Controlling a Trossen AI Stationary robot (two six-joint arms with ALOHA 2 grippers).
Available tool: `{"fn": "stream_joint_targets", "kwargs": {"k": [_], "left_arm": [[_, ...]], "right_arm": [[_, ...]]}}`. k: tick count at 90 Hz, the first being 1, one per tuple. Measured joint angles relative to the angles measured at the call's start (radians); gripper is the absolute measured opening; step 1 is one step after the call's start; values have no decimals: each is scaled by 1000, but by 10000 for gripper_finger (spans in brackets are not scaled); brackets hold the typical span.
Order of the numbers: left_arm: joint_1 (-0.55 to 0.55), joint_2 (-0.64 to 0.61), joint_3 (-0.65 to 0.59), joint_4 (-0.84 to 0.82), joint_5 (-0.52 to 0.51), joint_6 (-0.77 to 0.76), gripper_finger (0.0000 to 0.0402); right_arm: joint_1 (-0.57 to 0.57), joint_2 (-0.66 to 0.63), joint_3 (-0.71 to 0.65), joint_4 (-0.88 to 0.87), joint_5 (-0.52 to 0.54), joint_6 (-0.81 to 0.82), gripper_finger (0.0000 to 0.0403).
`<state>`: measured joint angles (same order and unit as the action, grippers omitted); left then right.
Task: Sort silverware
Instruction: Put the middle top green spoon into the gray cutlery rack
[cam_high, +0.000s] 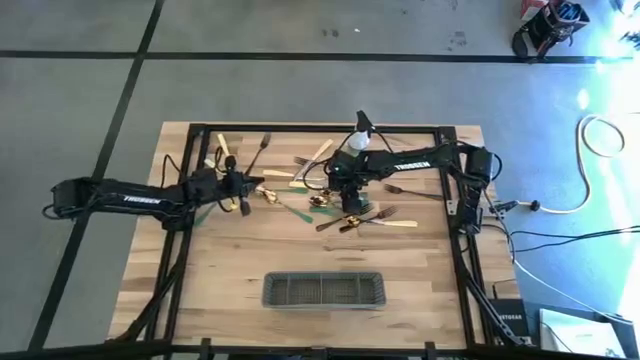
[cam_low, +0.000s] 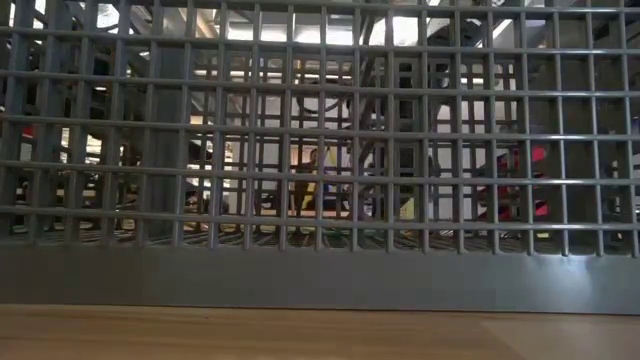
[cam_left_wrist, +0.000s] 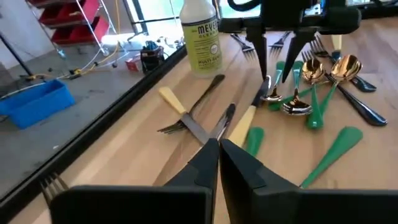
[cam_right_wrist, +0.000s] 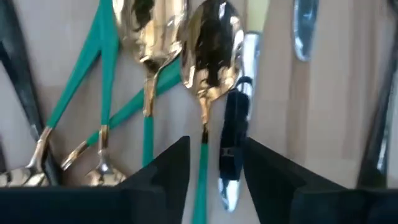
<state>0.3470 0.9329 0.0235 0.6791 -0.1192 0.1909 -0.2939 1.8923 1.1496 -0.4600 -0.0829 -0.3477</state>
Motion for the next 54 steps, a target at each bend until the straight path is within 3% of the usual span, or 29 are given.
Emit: {"fn": "stream_joint_targets", "kwargs": {"k": [21, 54], "left_arm": [[0, -1, 0, -1, 0, 0, 0], [0, -1, 0, -2, 0, -8, 0]], "right_arm": [[20, 10, 0, 6, 6, 1, 83], [59, 41, 3, 57, 57, 1, 76]]}}
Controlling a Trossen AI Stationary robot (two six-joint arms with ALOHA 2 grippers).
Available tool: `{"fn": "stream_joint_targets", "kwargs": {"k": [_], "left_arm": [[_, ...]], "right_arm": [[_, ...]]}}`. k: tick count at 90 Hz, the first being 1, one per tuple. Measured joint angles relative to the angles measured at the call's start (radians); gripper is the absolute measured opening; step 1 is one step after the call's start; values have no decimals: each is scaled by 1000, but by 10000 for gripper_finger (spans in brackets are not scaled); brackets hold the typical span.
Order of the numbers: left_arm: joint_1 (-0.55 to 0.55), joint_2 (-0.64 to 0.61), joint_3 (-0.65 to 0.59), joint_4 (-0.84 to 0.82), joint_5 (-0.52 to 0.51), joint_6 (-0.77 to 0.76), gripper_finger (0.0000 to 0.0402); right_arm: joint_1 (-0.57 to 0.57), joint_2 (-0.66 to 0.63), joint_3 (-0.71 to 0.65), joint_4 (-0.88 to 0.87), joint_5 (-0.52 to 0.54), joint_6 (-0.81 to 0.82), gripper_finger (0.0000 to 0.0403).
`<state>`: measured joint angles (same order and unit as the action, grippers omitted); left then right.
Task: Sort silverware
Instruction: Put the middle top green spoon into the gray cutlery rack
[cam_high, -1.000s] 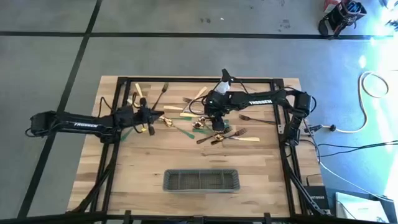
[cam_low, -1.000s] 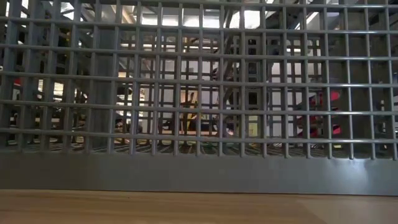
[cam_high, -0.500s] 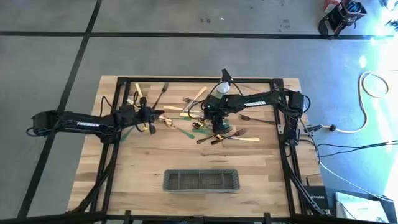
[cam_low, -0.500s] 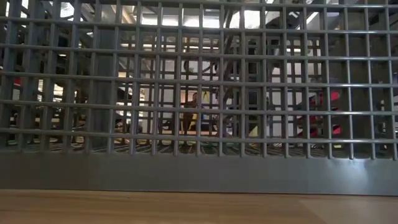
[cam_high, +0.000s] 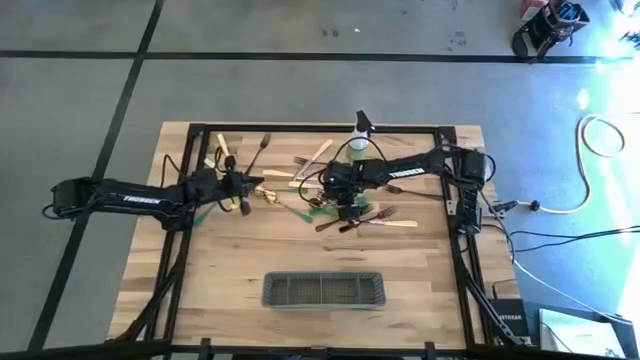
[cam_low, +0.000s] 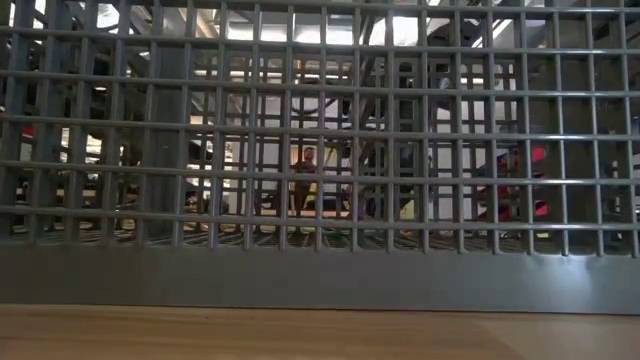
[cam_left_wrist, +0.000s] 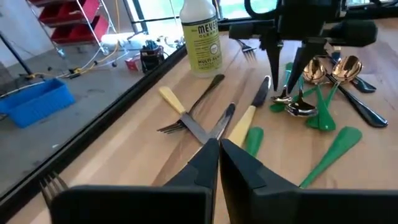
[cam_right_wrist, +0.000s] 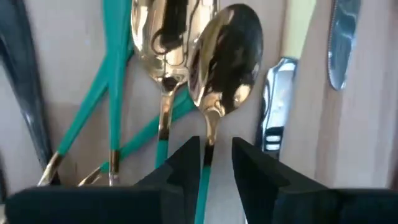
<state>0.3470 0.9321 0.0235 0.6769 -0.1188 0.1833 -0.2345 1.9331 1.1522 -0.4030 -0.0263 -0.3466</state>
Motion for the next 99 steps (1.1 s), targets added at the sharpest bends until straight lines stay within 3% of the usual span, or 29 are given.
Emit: {"fn": "stream_joint_targets", "kwargs": {"k": [24, 44, 67, 99], "left_arm": [[0, 0, 1, -5, 4, -22, 0], [-16, 0, 1, -3, 8, -40, 0], [-42, 0, 1, 21, 8, -45, 0], [-42, 0, 1, 29, 5, -45, 0]], "right_arm": [[-1, 18, 3, -9, -10, 10, 72], [0, 22, 34, -67, -25, 25, 9], [-1, 18, 111, -182, -43, 35, 2], [-1, -162, 157, -205, -139, 110, 0]]}}
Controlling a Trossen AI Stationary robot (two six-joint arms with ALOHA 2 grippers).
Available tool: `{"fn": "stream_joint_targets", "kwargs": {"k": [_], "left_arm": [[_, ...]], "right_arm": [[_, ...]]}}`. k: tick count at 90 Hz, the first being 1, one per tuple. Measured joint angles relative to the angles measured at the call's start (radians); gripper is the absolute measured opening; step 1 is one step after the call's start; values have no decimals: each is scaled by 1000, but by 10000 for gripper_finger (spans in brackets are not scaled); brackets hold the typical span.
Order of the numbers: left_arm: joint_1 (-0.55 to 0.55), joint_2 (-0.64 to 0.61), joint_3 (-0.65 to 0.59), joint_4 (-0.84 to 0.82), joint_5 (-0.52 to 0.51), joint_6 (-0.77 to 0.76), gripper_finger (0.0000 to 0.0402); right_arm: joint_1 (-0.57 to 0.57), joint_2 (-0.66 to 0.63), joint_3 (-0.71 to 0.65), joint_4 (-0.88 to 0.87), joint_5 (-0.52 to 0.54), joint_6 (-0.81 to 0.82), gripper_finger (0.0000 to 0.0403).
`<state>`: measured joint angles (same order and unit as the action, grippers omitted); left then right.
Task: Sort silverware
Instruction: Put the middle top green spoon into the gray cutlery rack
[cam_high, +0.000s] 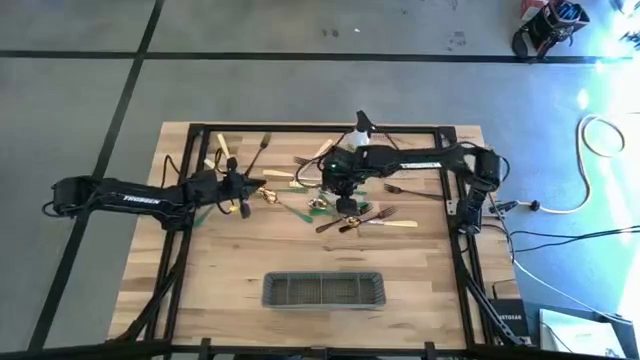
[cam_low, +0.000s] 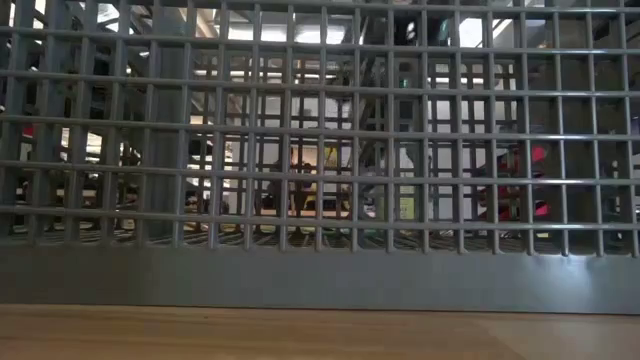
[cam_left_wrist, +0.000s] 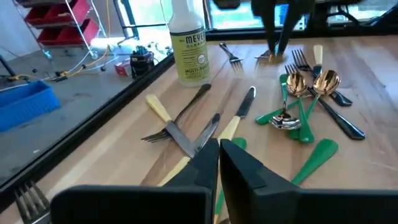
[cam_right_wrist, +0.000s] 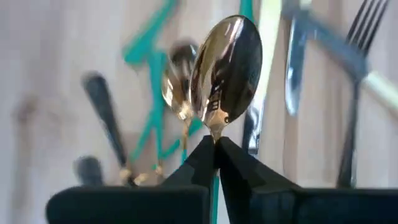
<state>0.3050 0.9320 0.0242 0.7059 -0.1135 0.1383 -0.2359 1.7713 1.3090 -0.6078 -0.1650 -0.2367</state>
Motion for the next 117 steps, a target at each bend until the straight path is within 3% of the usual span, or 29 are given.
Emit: {"fn": "stream_joint_targets", "kwargs": {"k": [13, 30, 54, 69, 79, 106, 117], "left_arm": [[0, 0, 0, 25, -1, 0, 0], [0, 0, 0, 42, -2, 17, 0], [0, 0, 0, 104, 65, -55, 0], [0, 0, 0, 99, 84, -56, 0], [0, 0, 0, 97, 96, -56, 0], [-24, 0, 0, 100, 103, -63, 0], [-33, 0, 0, 100, 103, -59, 0]], "right_arm": [[21, -103, -14, 102, -176, 59, 0], [135, -207, -98, 408, -352, 52, 0], [300, -218, -207, 706, -362, 88, 0], [359, -227, -400, 1164, -366, 241, 0], [403, -226, -493, 1349, -286, 278, 0], [538, -225, -512, 1466, -202, 258, 0], [569, -226, -511, 1408, -202, 255, 0]]}}
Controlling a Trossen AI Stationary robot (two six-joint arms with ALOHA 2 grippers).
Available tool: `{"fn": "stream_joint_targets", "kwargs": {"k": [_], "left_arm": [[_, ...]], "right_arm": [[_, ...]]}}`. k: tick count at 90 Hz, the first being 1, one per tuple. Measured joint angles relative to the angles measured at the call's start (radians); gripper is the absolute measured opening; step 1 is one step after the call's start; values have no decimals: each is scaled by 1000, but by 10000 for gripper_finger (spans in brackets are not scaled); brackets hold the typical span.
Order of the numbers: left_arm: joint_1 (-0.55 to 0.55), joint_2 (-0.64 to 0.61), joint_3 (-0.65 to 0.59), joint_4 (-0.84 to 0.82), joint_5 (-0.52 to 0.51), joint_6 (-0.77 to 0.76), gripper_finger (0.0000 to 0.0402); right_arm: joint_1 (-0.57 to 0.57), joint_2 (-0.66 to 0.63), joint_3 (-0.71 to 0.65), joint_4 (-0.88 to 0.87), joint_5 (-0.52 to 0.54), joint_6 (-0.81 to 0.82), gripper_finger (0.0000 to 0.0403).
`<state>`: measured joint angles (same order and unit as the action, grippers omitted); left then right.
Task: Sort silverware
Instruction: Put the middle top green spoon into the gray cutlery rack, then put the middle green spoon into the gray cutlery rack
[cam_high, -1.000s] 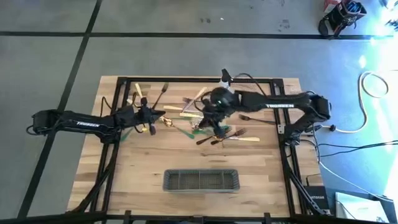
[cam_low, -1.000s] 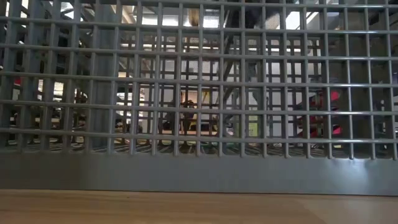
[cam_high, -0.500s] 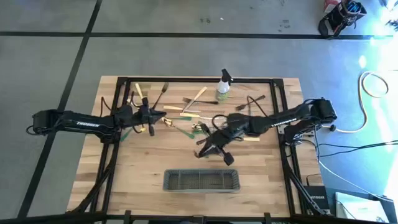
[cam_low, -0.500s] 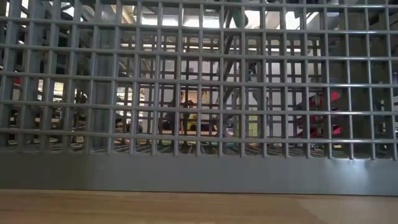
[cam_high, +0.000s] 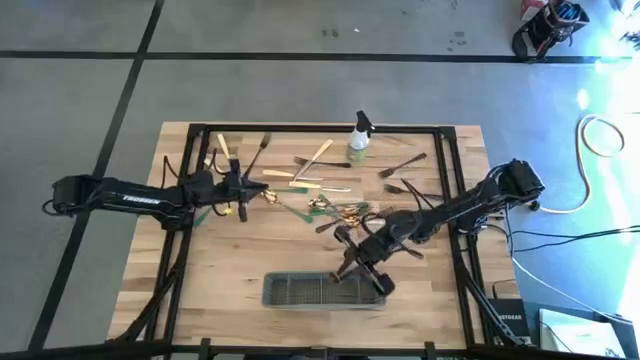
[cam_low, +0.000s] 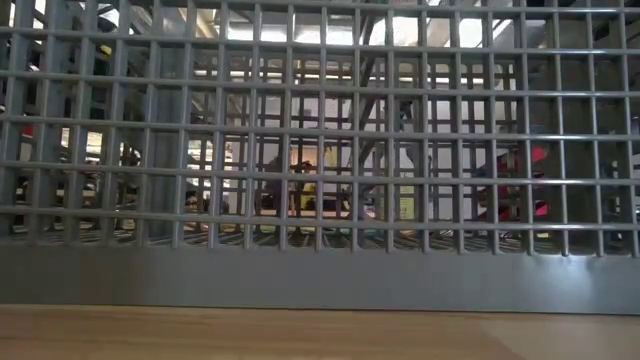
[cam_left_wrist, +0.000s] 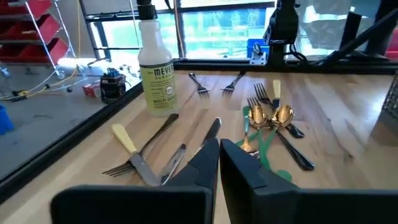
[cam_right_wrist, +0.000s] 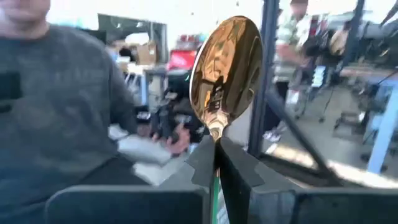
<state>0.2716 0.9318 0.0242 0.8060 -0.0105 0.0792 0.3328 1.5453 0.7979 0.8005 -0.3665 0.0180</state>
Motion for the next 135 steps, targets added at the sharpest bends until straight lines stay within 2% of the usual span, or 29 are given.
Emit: {"fn": "stream_joint_targets", "kwargs": {"k": [46, 90, 121, 135], "left_arm": [[-4, 0, 0, 8, 0, 7, 0], [-4, 0, 0, 33, -1, 7, 0], [-4, 0, 36, 58, 0, 88, 0], [-4, 0, 67, 29, 0, 116, 0]], "right_arm": [[1, 29, 0, -132, 7, 32, 9], [1, 29, 0, -136, -28, 38, 83], [-21, 1, 1, -146, -43, 27, 85], [-34, -36, 2, -238, -47, 9, 85]]}}
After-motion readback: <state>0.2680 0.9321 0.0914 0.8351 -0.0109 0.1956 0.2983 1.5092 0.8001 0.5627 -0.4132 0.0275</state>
